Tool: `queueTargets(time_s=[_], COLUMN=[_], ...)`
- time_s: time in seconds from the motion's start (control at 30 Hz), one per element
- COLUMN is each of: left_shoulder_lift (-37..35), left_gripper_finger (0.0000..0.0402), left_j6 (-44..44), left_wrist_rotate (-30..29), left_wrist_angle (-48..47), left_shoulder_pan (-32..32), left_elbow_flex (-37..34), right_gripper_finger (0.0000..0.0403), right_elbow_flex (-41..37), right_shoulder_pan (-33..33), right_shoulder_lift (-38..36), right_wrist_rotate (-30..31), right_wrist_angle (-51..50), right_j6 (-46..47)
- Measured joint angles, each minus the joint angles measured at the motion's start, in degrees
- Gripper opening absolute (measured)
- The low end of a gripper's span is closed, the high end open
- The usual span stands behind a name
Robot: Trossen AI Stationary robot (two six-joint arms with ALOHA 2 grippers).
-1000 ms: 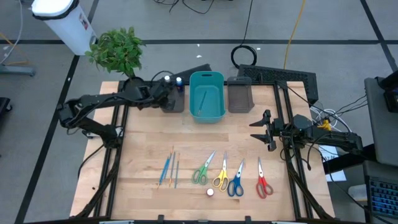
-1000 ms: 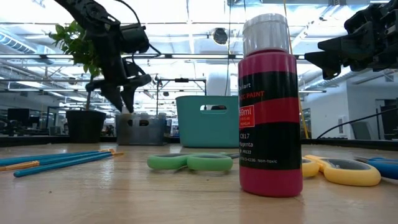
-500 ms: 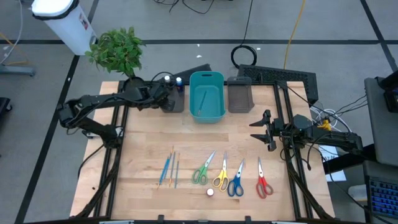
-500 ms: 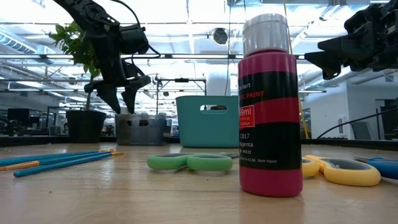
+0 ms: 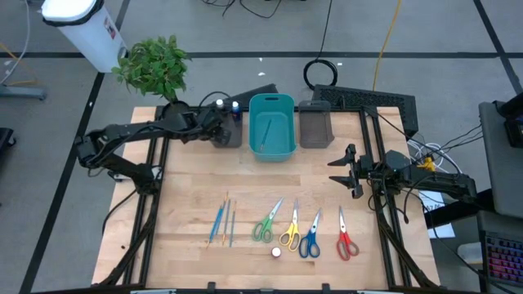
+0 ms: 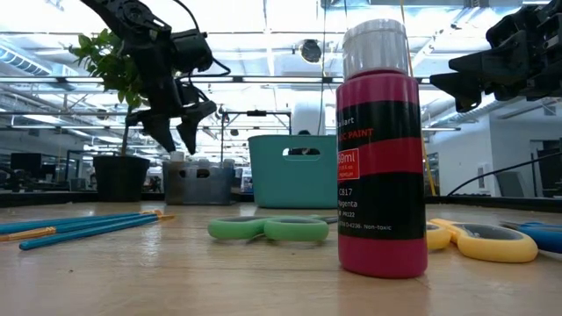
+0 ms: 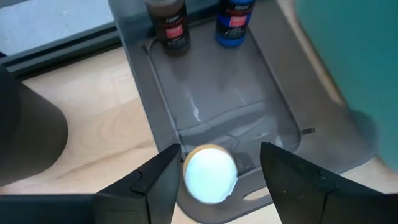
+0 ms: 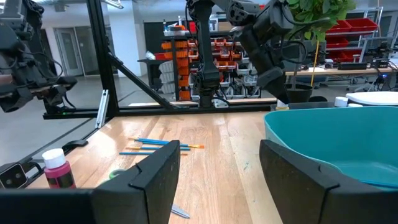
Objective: Pick & Place Paint Supplies
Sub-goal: Put the pink paint bottle into the left black bin
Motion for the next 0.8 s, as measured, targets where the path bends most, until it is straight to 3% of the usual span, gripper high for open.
queueTargets(time_s=[0.37, 0.57, 0.8], left_shoulder_lift=[0.02, 0.02, 0.02], left_gripper_finger=[0.0227, 0.0227, 0.0227], left_j6=[2.24, 4.87, 5.50], left_wrist_rotate=[3.21, 8.11, 5.29], left_wrist_angle=[0.16, 9.22, 14.03], left_shoulder_pan=[-1.58, -5.41, -14.14], left_elbow_flex=[5.56, 6.19, 6.22], right_gripper_finger=[0.0212, 0.0212, 0.0212], right_elbow_flex=[0.02, 0.00, 0.00], right_shoulder_pan=[0.00, 0.00, 0.00], right_shoulder_lift=[0.00, 0.00, 0.00], right_wrist_rotate=[0.00, 0.00, 0.00], right_wrist_angle=[0.02, 0.02, 0.02], right_j6=[0.00, 0.00, 0.00])
